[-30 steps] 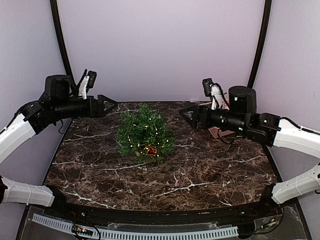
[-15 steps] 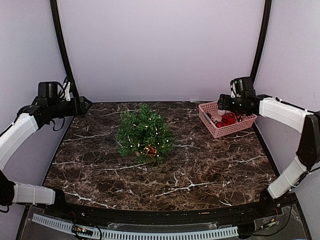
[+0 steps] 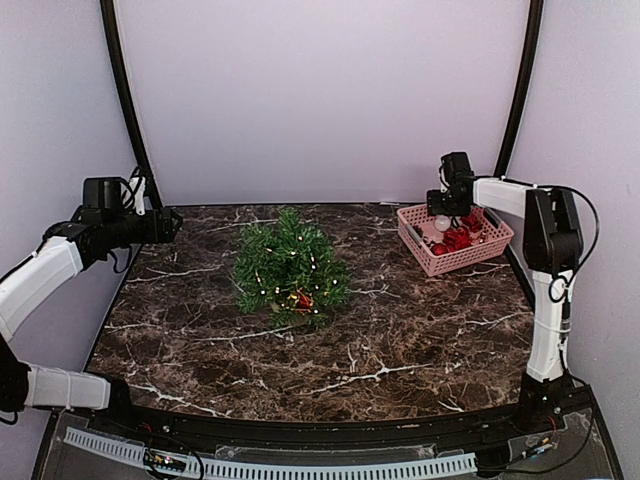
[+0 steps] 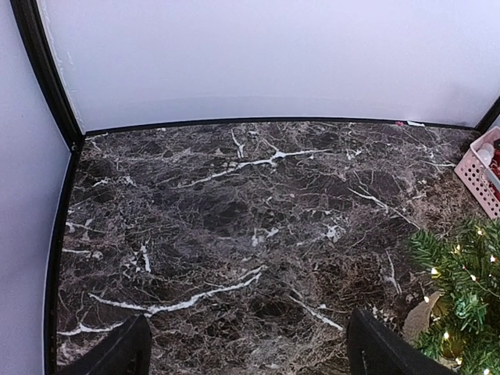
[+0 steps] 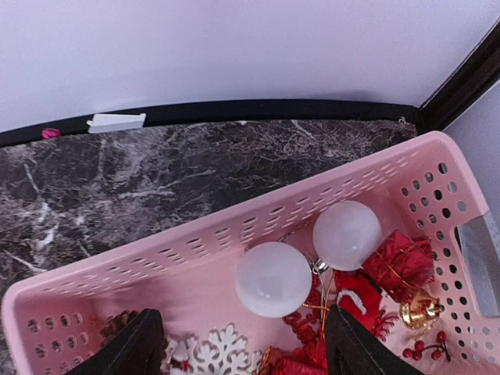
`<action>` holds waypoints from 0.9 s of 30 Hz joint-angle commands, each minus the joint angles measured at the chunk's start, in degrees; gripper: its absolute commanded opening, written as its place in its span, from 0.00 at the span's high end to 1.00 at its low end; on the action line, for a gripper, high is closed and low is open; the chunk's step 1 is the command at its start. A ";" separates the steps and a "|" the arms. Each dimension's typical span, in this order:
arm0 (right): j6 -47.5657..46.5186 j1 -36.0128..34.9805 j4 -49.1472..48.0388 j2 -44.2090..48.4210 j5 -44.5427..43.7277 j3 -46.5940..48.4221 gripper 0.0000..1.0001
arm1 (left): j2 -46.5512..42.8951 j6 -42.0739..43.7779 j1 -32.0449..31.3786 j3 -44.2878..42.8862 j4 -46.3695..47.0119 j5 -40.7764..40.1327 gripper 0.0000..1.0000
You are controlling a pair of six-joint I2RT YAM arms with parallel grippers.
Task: Decorate the small christmas tree
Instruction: Pick up the ornament ball from the bin.
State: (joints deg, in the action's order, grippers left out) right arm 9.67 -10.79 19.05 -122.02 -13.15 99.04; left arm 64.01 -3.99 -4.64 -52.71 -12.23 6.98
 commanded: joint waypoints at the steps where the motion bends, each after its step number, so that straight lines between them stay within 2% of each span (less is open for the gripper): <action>1: -3.36 1.12 3.50 -7.30 -1.65 7.15 0.28 | -0.30 1.26 0.27 0.73 1.79 -0.13 0.11; 7: -4.24 2.62 4.78 -14.31 -1.84 13.86 0.28 | 0.60 1.63 0.34 0.42 1.38 -0.46 0.11; 16: -5.00 3.01 5.85 -20.36 -1.13 19.94 0.39 | 1.23 1.92 0.34 0.44 1.27 -1.03 0.11; 23: -4.90 2.96 3.04 -17.19 -0.17 16.96 0.51 | 1.51 2.04 0.30 0.41 1.20 -1.24 0.11; 27: -3.99 2.97 1.74 -10.92 1.81 12.15 0.53 | 0.85 2.10 0.33 0.65 1.42 -1.39 0.11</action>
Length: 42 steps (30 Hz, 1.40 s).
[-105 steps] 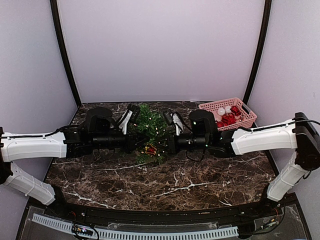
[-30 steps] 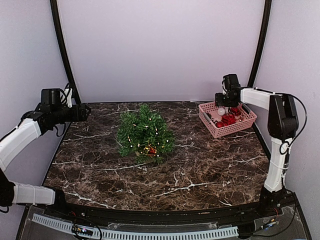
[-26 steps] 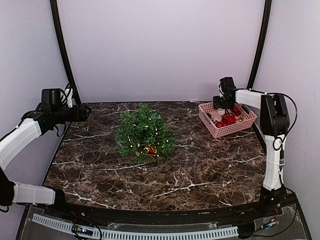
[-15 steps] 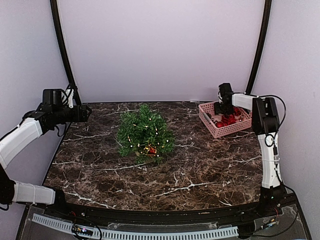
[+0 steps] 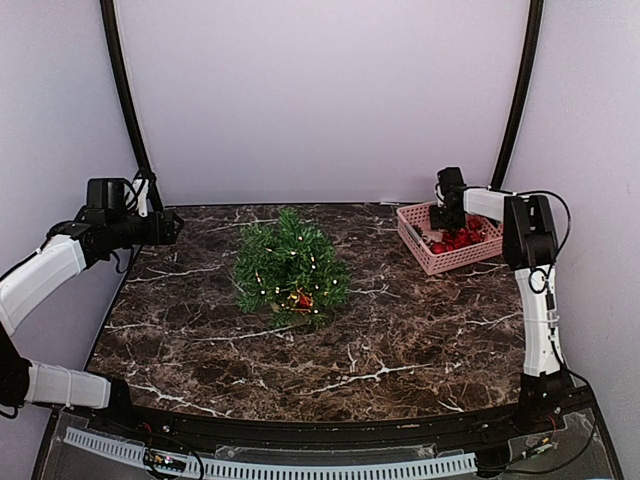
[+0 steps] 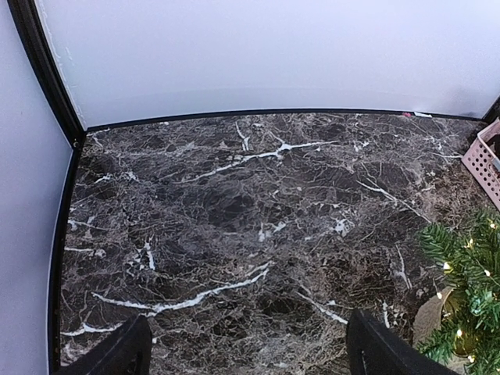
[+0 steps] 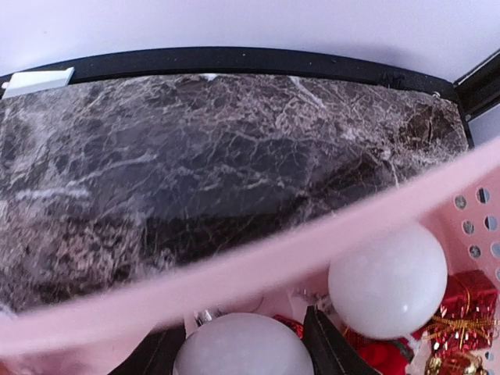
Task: Decorate the small christmas tree
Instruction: Pick up the ornament ball from the bin, then hang the ornament ball on the branch.
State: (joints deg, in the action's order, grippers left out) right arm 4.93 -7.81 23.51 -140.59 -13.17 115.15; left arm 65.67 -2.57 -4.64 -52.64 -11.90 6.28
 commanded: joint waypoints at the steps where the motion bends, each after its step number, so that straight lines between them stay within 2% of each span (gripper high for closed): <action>1: 0.89 -0.01 -3.21 10.04 2.45 -5.82 0.53 | -1.23 0.65 0.33 0.65 1.24 -0.68 0.12; 11: 4.51 -0.09 -6.60 34.98 11.97 -27.00 0.53 | -4.79 -0.04 0.26 1.40 1.98 2.16 0.12; 18: 7.90 -1.82 -5.25 51.12 22.94 -37.38 0.54 | -8.33 0.26 -0.52 2.42 3.63 10.69 0.15; 22: 9.70 -6.26 -2.75 59.18 27.28 -40.56 0.54 | -10.72 0.36 -4.21 2.96 5.22 14.75 0.16; 26: 13.64 -11.57 -1.43 65.30 31.88 -43.27 0.55 | -12.77 -2.16 -11.63 3.63 7.93 18.07 0.16; 29: 16.70 -16.53 -2.39 69.07 34.70 -45.87 0.55 | -15.58 -6.90 -14.12 6.90 13.83 22.77 0.16; 34: 21.74 -25.59 -7.12 72.70 36.36 -50.41 0.57 | -19.84 -16.51 -18.42 11.15 20.08 24.82 0.16; 42: 22.43 -38.84 -16.86 68.95 36.33 -50.05 0.58 | -19.92 -25.76 -24.23 13.24 22.85 29.35 0.18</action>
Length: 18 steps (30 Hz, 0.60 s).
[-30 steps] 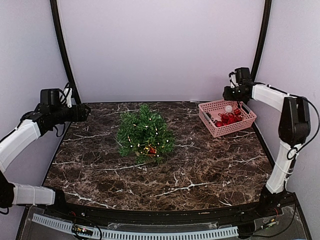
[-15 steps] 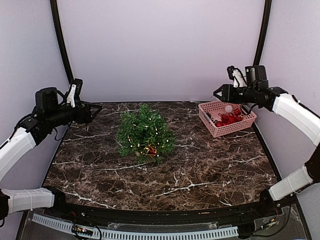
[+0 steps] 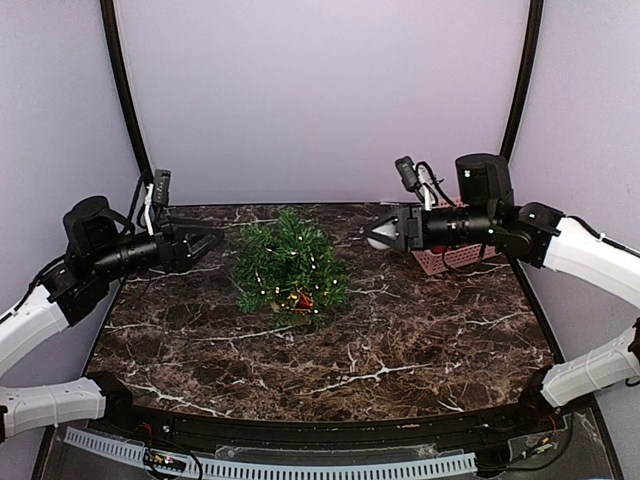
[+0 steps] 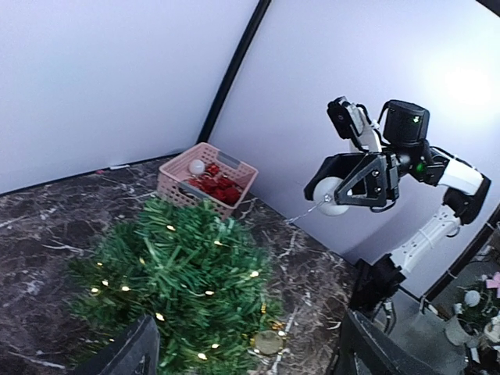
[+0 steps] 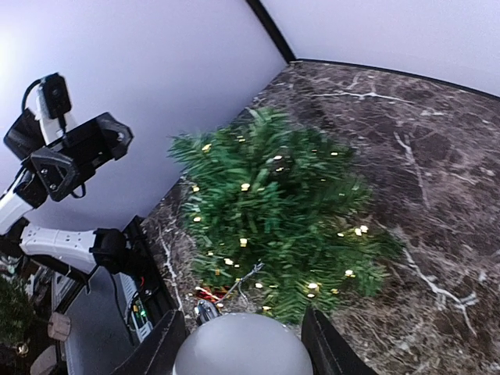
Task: Decorate the small christmas tree
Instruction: Hang the ornament ball on the branch.
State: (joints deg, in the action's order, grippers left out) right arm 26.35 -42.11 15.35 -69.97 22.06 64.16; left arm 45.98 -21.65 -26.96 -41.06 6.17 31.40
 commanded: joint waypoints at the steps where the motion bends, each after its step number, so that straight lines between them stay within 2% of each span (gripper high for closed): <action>1: 0.84 -5.41 -10.07 -2.42 1.32 1.29 0.58 | -0.16 -8.55 -2.16 2.14 5.41 4.74 0.18; 5: -1.28 -8.36 -13.97 -5.87 1.40 4.18 0.58 | -0.10 -14.18 -2.56 3.94 8.54 4.95 0.17; 10: -4.76 -10.96 -15.15 -11.39 0.77 9.88 0.58 | 2.01 -18.66 -2.45 2.50 4.23 0.14 0.18; 18: -12.00 -13.95 -16.04 -18.24 -1.16 16.94 0.58 | 3.52 -26.31 -0.86 1.93 10.39 3.80 0.25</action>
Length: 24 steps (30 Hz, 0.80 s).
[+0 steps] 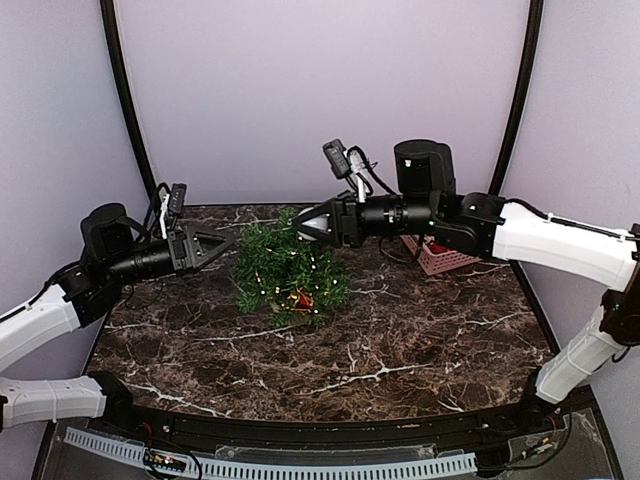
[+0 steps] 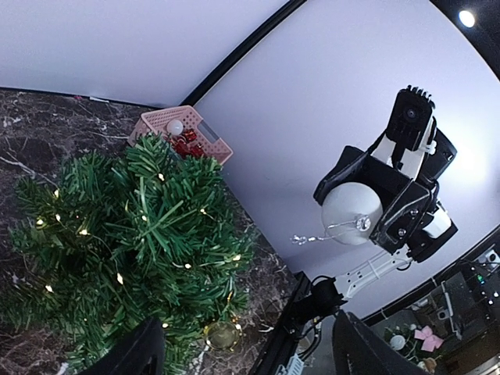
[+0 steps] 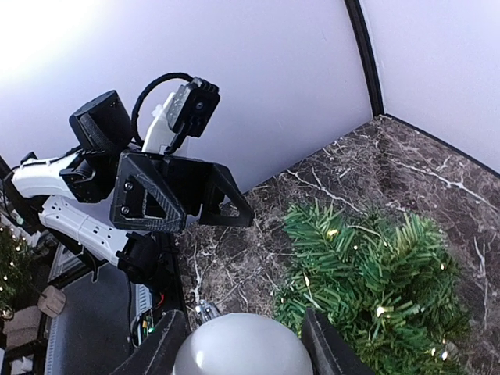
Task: Decorate the small christmas tree
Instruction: Hang the ornament ball on the branch.
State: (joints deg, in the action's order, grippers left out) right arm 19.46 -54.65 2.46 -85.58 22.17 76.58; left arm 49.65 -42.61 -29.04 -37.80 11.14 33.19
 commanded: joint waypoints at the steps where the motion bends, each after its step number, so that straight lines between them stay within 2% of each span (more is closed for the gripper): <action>1: -5.96 -1.68 -2.84 -3.49 -1.26 5.53 0.58 | -0.10 -6.11 2.00 -1.01 6.16 3.01 0.27; 4: -8.33 -2.22 -1.98 -6.13 -1.22 8.98 0.58 | -0.41 -8.63 4.53 0.30 7.33 4.31 0.33; 8: -12.86 -3.21 2.47 -10.63 -2.90 15.03 0.58 | -2.34 -12.61 12.30 3.04 8.68 7.00 0.35; 10: -14.68 -3.31 3.90 -12.46 -3.12 17.70 0.58 | -2.59 -13.80 13.90 3.76 10.13 9.51 0.35; 16: -19.09 -3.51 9.66 -18.40 -3.49 26.97 0.58 | -0.87 -14.10 14.30 2.87 12.01 14.29 0.31; 24: -21.51 -3.51 8.02 -21.02 0.24 29.36 0.58 | 1.55 -18.71 14.27 2.38 19.66 19.66 0.25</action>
State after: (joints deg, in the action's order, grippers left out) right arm -0.27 -57.65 12.27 -105.62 19.97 103.31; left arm 50.76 -58.43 -15.00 -34.72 24.32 48.47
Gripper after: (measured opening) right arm 0.478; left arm 0.749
